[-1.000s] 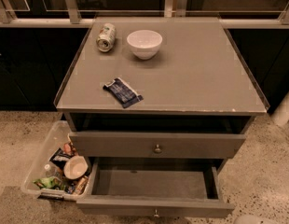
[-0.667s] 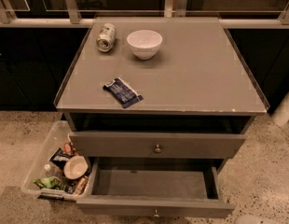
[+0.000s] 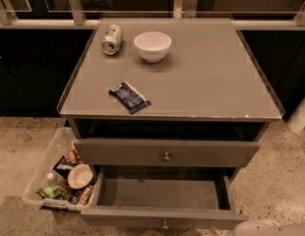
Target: Close middle drawer
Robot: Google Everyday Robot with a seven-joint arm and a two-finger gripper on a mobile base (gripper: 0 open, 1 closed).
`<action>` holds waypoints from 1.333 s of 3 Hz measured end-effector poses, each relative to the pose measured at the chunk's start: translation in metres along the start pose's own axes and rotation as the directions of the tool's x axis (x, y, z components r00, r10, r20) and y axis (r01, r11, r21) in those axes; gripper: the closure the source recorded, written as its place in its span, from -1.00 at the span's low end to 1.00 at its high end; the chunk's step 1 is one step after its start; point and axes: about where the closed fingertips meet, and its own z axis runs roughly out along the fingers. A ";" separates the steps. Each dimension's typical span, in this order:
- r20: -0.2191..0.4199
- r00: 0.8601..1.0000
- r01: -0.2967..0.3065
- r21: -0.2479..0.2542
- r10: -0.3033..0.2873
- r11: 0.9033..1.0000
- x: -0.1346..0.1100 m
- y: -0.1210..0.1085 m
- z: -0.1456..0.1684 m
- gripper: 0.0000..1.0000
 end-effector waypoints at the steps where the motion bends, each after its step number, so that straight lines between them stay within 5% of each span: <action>1: -0.002 0.999 -0.036 0.056 0.036 0.998 -0.015 -0.034 0.006 -1.00; 2: -0.002 0.999 -0.036 0.056 0.036 0.998 -0.015 -0.034 0.006 -1.00; 3: 0.034 0.997 -0.075 0.123 0.071 0.990 -0.037 -0.068 0.000 -1.00; 4: 0.034 0.997 -0.075 0.123 0.071 0.990 -0.036 -0.067 -0.001 -1.00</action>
Offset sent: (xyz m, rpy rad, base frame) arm 0.1472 0.0212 -0.0021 -0.0445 -0.1727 -0.2122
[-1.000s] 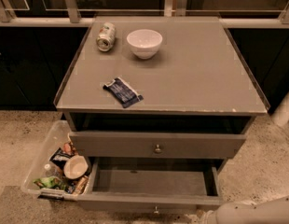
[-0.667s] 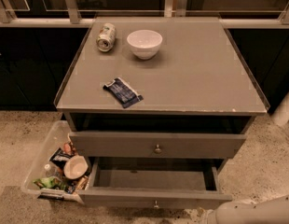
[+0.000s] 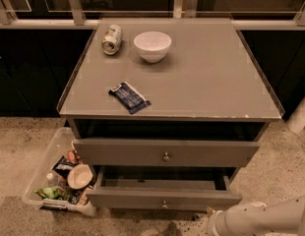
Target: Close middle drawer
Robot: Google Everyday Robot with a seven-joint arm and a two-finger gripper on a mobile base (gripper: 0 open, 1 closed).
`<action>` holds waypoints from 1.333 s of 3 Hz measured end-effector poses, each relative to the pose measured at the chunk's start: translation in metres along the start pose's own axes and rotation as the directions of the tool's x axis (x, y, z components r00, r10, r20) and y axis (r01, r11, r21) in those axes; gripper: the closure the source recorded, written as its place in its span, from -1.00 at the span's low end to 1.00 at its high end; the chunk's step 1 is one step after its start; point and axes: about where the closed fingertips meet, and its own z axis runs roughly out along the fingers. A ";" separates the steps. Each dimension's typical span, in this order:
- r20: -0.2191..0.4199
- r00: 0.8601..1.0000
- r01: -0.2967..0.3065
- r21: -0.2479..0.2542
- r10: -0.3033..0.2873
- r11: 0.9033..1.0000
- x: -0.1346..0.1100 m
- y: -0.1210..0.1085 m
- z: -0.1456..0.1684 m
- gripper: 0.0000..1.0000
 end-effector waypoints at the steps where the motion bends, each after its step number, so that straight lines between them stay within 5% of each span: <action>1: 0.056 0.998 0.014 0.041 -0.016 0.999 -0.045 -0.033 -0.012 -1.00; 3: 0.093 0.996 -0.009 0.064 0.003 0.998 -0.059 -0.052 -0.008 -1.00; 4: 0.180 0.983 -0.060 0.145 0.033 0.988 -0.083 -0.091 -0.023 -1.00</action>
Offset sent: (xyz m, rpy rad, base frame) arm 0.0312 0.0130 0.0160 0.0189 -0.0418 -0.0001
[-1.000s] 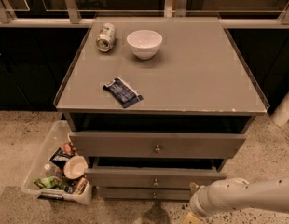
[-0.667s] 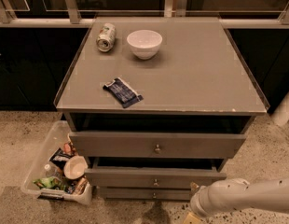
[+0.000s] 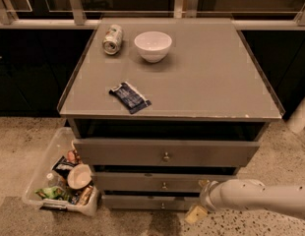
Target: Close middle drawer
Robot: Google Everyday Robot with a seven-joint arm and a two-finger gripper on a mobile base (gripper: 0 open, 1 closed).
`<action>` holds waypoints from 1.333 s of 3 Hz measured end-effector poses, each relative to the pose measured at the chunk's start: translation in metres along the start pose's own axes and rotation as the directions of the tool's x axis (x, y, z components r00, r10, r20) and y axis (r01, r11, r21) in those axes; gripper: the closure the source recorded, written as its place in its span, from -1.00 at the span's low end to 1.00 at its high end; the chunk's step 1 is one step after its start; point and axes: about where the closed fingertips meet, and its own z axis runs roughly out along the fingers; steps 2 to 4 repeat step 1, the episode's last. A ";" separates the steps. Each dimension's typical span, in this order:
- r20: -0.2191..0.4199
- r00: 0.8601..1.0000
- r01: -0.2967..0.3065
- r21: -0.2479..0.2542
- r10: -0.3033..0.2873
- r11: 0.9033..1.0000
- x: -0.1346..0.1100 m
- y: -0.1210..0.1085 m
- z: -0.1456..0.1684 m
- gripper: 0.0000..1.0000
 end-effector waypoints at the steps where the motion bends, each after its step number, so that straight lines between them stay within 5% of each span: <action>1: 0.000 1.000 0.000 0.000 0.000 1.000 0.000 0.000 0.000 -1.00; 4: 0.000 1.000 0.000 0.000 0.000 1.000 0.000 0.000 0.000 -1.00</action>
Offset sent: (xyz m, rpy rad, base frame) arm 0.0000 0.0000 0.0000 0.0000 0.0000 0.0000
